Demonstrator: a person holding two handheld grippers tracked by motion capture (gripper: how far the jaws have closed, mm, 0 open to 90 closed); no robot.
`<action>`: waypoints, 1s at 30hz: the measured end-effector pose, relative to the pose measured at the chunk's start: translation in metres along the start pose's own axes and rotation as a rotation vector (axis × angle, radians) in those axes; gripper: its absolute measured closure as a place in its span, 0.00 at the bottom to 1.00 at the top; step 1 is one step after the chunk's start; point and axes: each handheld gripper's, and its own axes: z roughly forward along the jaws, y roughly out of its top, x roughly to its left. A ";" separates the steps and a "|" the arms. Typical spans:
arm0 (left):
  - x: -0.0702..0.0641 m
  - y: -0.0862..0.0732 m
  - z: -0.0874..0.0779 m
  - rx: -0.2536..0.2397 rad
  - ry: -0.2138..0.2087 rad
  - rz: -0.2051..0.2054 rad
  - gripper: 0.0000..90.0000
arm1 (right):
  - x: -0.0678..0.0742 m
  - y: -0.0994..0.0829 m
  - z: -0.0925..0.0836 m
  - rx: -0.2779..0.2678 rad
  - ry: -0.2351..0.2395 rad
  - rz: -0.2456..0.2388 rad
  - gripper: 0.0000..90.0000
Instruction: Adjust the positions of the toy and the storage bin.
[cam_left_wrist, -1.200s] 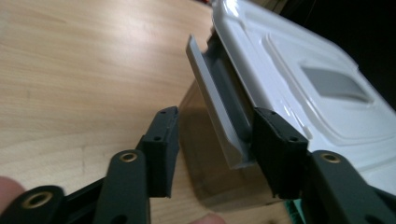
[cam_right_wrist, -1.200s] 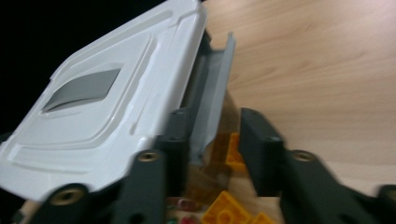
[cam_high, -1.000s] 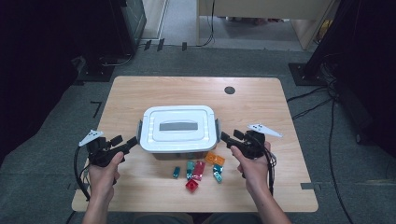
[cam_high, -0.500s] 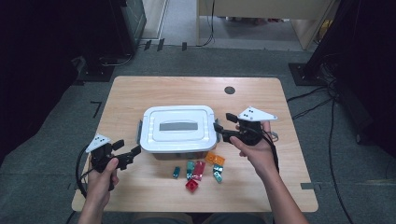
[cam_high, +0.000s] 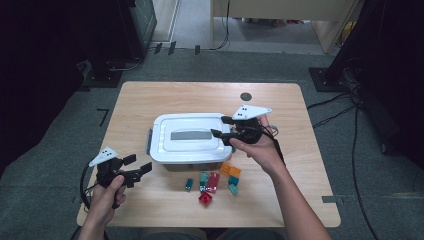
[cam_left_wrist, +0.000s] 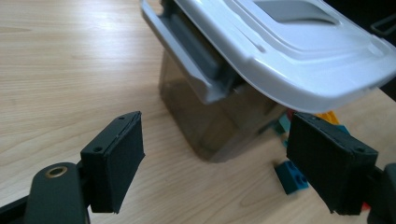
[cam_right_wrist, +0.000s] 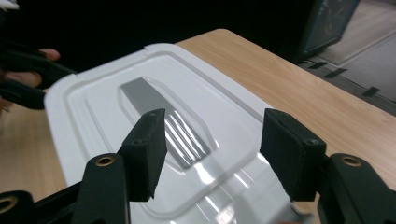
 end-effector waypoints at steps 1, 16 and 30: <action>-0.003 -0.001 0.001 0.007 -0.013 0.020 0.21 | 0.001 0.003 0.004 -0.002 0.026 0.002 0.43; -0.007 0.007 0.006 -0.005 -0.088 0.022 0.24 | 0.013 0.018 0.026 0.101 0.103 -0.071 0.37; -0.015 0.009 0.001 0.000 -0.132 0.024 0.25 | 0.000 0.017 0.039 0.094 0.127 -0.162 0.55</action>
